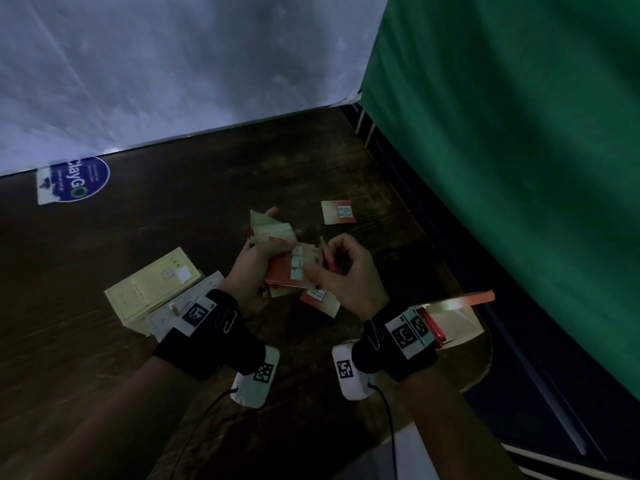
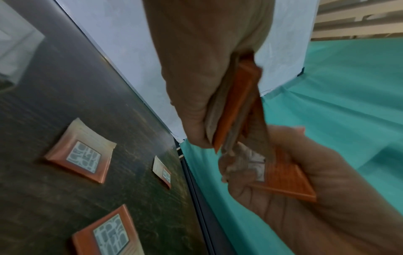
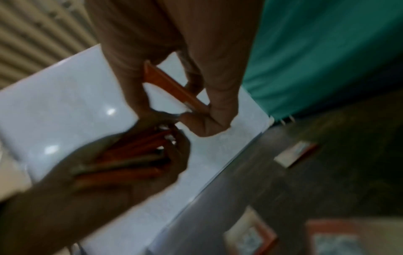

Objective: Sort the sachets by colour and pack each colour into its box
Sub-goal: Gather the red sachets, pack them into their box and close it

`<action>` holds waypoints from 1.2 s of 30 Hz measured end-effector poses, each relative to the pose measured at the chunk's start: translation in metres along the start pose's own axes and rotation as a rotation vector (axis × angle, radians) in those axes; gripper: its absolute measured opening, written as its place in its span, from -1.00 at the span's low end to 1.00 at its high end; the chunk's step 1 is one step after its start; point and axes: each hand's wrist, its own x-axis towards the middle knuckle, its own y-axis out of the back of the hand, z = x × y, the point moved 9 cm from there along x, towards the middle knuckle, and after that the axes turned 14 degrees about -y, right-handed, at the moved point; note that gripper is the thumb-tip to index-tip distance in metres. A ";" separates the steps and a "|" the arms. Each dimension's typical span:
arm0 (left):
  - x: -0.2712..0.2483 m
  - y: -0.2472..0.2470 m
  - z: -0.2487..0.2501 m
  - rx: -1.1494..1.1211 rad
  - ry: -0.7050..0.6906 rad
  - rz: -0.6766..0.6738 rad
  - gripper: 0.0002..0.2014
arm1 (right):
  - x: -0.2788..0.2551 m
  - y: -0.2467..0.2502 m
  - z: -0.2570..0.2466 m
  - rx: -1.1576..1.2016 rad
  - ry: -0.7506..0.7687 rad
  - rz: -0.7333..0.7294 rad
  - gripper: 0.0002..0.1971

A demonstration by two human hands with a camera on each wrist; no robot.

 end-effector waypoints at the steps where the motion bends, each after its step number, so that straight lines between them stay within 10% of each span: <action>1: -0.001 0.000 -0.002 -0.027 0.021 0.015 -0.58 | 0.001 -0.001 0.001 0.042 -0.031 -0.011 -0.69; 7: -0.007 0.001 -0.010 -0.091 0.145 0.022 -0.66 | 0.000 -0.001 -0.003 0.180 -0.127 -0.041 -0.68; 15: -0.006 0.017 -0.011 -0.089 0.176 0.165 -0.64 | -0.030 0.046 -0.050 -0.043 0.395 0.475 -0.74; 23: -0.007 -0.003 -0.007 -0.095 0.180 0.043 -0.55 | -0.034 -0.026 -0.043 -0.320 0.392 0.000 -0.60; 31: -0.020 -0.017 -0.014 0.007 0.271 -0.104 -0.55 | -0.012 -0.043 -0.022 -0.516 0.095 -0.240 0.33; 36: -0.026 -0.012 -0.025 0.084 0.349 -0.125 -0.56 | -0.003 -0.050 -0.011 -0.684 0.071 -0.183 0.27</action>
